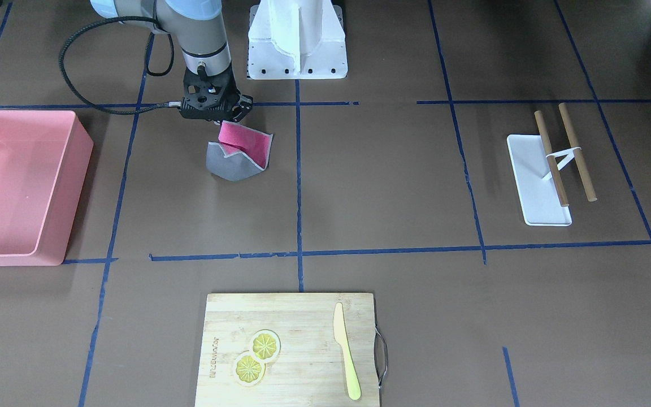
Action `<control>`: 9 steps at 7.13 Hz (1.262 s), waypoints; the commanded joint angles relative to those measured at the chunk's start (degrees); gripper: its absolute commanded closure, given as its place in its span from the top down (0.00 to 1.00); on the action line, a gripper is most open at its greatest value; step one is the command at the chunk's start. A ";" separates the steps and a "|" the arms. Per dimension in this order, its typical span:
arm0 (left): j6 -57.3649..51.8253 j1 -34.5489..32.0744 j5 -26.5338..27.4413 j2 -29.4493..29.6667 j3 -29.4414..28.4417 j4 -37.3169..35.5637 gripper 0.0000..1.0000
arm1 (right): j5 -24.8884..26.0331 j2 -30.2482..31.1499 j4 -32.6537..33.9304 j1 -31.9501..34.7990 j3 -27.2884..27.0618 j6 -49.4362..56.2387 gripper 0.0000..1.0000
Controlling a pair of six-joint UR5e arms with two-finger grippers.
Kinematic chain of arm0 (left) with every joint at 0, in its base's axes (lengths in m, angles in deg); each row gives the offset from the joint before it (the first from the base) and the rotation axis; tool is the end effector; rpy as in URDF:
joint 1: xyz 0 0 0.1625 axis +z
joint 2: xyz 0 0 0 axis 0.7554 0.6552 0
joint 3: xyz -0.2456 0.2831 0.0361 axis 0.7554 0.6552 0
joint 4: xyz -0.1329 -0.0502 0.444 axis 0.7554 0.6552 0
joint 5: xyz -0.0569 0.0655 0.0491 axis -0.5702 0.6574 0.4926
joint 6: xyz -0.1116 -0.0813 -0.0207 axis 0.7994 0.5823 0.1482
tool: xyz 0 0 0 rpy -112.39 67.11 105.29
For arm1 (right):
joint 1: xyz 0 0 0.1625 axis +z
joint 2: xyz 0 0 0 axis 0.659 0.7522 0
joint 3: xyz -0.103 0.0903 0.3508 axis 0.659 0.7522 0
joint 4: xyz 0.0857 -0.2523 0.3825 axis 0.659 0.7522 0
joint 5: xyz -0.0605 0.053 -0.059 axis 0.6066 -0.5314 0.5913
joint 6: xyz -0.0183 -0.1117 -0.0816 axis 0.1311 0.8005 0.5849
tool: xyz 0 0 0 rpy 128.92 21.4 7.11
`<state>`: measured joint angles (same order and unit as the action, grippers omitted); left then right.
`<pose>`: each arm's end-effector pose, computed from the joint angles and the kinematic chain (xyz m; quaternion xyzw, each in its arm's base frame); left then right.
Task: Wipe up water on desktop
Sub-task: 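Lower the cloth with the right gripper and press it onto the table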
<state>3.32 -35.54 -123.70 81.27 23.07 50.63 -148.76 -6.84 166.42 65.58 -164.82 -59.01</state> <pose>0.0126 -0.5296 0.5693 0.0358 0.3703 0.1004 0.9228 -0.5281 -0.3528 0.1855 0.0230 -0.3654 0.0420 0.9296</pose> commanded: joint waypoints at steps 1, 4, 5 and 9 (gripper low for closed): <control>0.04 -0.04 0.00 0.07 0.00 -0.07 1.00 | 1.63 -6.85 -3.50 -0.54 6.35 -3.70 0.00; 0.92 -0.04 -0.09 0.34 -0.17 -0.16 1.00 | 1.64 -10.16 -10.74 -0.72 13.60 -6.72 0.00; 1.01 -0.04 -0.09 0.43 -0.26 -0.16 1.00 | 0.94 -7.54 -10.39 0.15 12.73 -5.32 0.00; 2.42 -0.04 -0.09 0.69 -0.35 -0.16 1.00 | 0.14 7.03 -4.33 3.40 0.53 6.63 0.00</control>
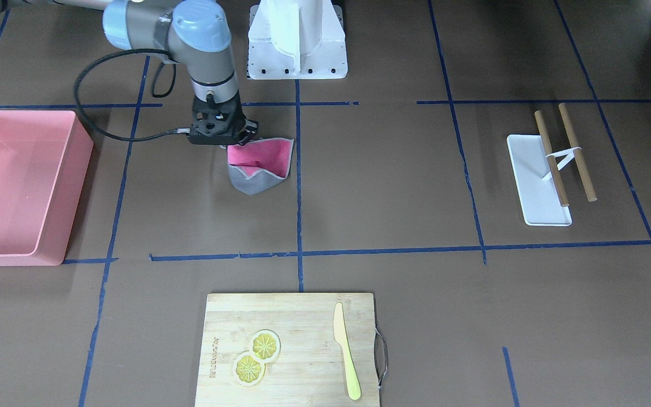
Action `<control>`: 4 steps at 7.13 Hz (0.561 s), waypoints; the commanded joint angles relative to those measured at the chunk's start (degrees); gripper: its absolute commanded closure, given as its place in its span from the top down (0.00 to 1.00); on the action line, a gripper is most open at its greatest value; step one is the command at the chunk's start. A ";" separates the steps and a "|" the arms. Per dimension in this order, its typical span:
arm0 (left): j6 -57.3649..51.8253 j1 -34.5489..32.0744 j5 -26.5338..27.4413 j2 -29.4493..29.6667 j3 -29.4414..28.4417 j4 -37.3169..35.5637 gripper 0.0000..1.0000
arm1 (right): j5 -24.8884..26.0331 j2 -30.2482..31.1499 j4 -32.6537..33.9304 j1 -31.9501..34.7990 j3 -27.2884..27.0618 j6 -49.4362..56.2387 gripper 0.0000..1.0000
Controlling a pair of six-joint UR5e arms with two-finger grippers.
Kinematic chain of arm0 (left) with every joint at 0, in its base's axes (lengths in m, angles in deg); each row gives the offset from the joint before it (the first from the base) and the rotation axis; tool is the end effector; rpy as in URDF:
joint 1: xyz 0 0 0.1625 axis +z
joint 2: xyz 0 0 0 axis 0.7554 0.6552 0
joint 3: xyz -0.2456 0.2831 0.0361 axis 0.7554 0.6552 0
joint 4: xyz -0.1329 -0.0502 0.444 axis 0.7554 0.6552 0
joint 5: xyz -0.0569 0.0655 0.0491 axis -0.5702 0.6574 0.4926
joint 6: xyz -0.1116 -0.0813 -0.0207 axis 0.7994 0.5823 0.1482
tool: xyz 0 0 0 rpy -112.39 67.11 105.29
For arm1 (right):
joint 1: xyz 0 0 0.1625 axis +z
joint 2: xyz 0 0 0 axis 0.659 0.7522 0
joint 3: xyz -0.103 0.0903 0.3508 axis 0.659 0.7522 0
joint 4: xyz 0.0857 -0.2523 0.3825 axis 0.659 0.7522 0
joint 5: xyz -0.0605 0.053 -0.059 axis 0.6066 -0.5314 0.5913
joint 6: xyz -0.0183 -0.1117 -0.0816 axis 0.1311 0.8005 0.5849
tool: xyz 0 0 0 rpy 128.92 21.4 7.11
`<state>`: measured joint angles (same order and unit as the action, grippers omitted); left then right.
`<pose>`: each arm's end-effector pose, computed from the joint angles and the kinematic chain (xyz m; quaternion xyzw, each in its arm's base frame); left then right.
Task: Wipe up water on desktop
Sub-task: 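Drag the cloth across the table surface with the right gripper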
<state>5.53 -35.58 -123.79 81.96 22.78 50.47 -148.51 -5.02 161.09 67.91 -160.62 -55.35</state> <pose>0.0128 -0.5340 0.5658 0.0307 0.3717 0.0830 0.9241 -0.5341 -0.3851 0.2248 0.0416 -0.3579 0.0328 0.9323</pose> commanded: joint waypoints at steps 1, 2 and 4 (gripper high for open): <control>0.20 0.00 0.00 -0.09 -0.06 0.09 1.00 | -0.11 8.30 2.83 1.95 -5.87 4.81 0.00; 0.20 0.00 0.00 -0.18 -0.24 0.00 1.00 | -0.11 10.77 4.59 2.48 -7.46 6.92 0.00; 0.38 0.00 0.00 -0.18 -0.41 0.00 1.00 | -0.20 13.60 4.78 3.19 -7.91 8.17 0.00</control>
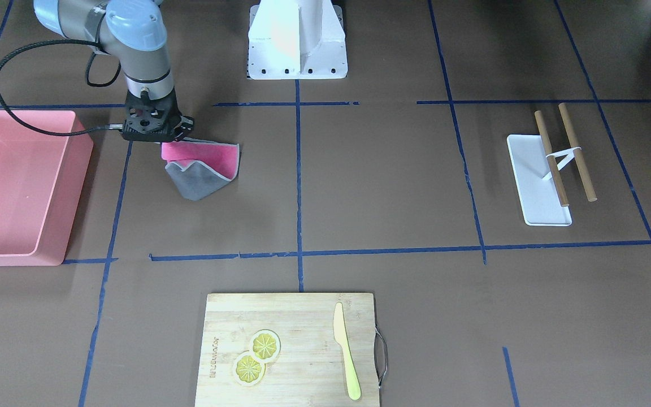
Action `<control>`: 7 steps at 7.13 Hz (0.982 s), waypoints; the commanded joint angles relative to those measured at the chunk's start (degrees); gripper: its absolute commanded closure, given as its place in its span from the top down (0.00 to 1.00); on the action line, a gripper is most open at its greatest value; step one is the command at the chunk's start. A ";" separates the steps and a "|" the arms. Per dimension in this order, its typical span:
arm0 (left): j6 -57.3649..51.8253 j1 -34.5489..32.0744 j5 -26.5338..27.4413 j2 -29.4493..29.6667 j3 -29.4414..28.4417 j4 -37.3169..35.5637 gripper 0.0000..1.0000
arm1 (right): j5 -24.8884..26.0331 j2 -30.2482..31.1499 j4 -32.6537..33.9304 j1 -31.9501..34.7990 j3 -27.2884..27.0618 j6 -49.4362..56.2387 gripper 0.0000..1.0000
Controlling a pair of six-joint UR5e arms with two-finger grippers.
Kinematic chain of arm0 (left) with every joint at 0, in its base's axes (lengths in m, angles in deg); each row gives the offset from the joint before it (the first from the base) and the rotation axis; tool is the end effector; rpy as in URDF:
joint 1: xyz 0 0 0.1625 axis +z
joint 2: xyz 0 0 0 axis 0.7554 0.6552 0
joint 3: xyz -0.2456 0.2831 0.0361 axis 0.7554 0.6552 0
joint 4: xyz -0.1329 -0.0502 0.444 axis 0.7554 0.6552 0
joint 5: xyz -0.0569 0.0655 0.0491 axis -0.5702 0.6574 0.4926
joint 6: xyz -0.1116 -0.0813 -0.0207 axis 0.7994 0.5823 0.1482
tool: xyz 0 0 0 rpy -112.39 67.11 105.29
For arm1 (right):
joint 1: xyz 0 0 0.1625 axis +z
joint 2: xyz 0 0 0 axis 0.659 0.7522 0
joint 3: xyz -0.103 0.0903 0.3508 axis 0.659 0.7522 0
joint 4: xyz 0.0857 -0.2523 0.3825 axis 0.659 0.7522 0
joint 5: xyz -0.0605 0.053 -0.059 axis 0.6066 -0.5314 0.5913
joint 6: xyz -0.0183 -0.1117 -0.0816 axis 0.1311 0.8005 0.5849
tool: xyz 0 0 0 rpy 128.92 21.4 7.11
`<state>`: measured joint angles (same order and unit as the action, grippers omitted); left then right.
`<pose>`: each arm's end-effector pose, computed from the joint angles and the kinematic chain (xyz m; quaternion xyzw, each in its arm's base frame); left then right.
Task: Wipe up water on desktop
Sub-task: 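Drag the cloth across the table surface with the right gripper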
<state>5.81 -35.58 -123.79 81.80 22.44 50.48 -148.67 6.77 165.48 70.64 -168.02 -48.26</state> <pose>0.0127 -0.5327 0.5705 0.0258 0.3717 0.0792 0.9246 -0.4655 -0.3817 0.3017 0.0354 -0.2905 0.0053 0.9562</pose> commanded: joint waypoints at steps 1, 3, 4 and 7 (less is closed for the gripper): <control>0.10 0.00 0.00 -0.02 0.01 -0.01 1.00 | 0.49 0.95 -0.13 -0.23 -0.25 0.82 0.00; 0.10 0.00 0.00 -0.02 0.01 -0.01 1.00 | 0.41 -9.47 -0.31 -2.50 2.81 -5.54 0.00; 0.10 0.00 0.00 -0.02 0.01 -0.01 1.00 | 0.58 -16.83 -0.40 -4.09 6.83 -9.25 0.00; 0.10 0.00 0.00 0.06 0.01 -0.01 1.00 | 1.20 -24.46 -10.56 -7.00 12.05 -18.42 0.00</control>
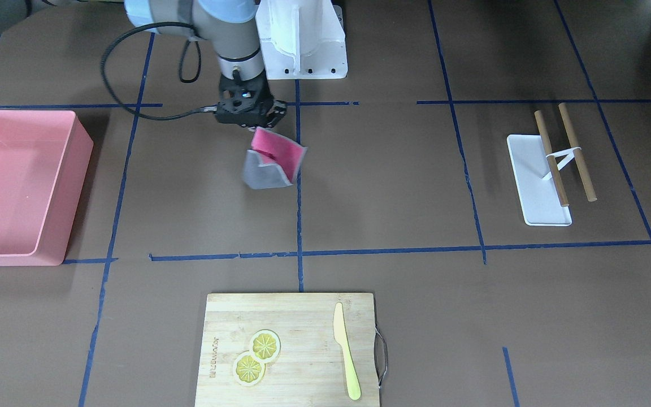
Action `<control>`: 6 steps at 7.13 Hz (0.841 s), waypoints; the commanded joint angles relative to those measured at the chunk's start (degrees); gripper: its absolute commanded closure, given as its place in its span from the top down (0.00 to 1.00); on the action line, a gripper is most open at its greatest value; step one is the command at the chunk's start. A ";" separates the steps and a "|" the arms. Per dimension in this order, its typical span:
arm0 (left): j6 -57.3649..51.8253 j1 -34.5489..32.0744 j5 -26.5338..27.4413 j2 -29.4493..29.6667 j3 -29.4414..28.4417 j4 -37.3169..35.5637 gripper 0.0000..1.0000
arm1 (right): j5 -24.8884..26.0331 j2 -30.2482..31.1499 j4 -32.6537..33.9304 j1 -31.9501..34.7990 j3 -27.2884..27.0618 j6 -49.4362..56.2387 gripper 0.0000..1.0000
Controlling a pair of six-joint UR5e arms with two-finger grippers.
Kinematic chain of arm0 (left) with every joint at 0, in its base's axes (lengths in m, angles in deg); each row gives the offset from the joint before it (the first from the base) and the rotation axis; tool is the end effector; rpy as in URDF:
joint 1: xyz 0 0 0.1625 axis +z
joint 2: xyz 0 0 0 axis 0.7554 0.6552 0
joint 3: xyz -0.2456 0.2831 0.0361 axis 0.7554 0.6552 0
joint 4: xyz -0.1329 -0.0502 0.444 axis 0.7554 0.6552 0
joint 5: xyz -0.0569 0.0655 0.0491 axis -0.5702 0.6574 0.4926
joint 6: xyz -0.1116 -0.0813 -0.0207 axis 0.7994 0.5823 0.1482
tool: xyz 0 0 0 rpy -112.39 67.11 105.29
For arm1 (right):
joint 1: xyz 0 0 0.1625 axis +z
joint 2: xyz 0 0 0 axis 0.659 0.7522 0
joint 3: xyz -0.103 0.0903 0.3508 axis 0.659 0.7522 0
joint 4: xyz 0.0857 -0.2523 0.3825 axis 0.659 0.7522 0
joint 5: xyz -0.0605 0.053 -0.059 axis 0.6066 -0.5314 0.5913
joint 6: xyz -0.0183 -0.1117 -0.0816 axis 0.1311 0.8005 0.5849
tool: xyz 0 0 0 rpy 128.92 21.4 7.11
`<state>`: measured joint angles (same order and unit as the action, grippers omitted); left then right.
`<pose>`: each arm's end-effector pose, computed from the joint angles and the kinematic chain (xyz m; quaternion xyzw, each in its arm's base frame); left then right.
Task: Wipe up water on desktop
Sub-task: 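Drag the cloth across the table surface with the right gripper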
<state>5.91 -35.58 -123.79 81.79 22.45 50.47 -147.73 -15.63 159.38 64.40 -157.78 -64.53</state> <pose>0.0127 -0.5327 0.5705 0.0254 0.3718 0.0783 0.9247 -0.5728 -0.3606 0.1207 0.0320 -0.4308 0.0699 0.8992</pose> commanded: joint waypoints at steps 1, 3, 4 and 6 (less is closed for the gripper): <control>0.00 0.00 0.00 -0.01 0.00 -0.09 1.00 | 0.25 -0.93 -4.15 -0.68 1.74 -1.81 0.00; 0.00 0.00 0.09 -0.45 -0.26 0.00 1.00 | -0.71 2.05 1.26 0.45 0.52 1.16 0.00; -0.09 0.00 0.09 -0.54 -0.70 0.00 1.00 | -0.71 4.76 5.74 1.07 -3.58 5.80 0.00; -0.96 0.00 0.00 -0.45 -3.15 0.26 1.00 | -2.28 11.18 9.21 5.45 -10.11 14.24 0.00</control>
<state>5.49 -35.58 -123.72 81.31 20.48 50.61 -148.81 -8.14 166.45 67.18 -164.42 -55.26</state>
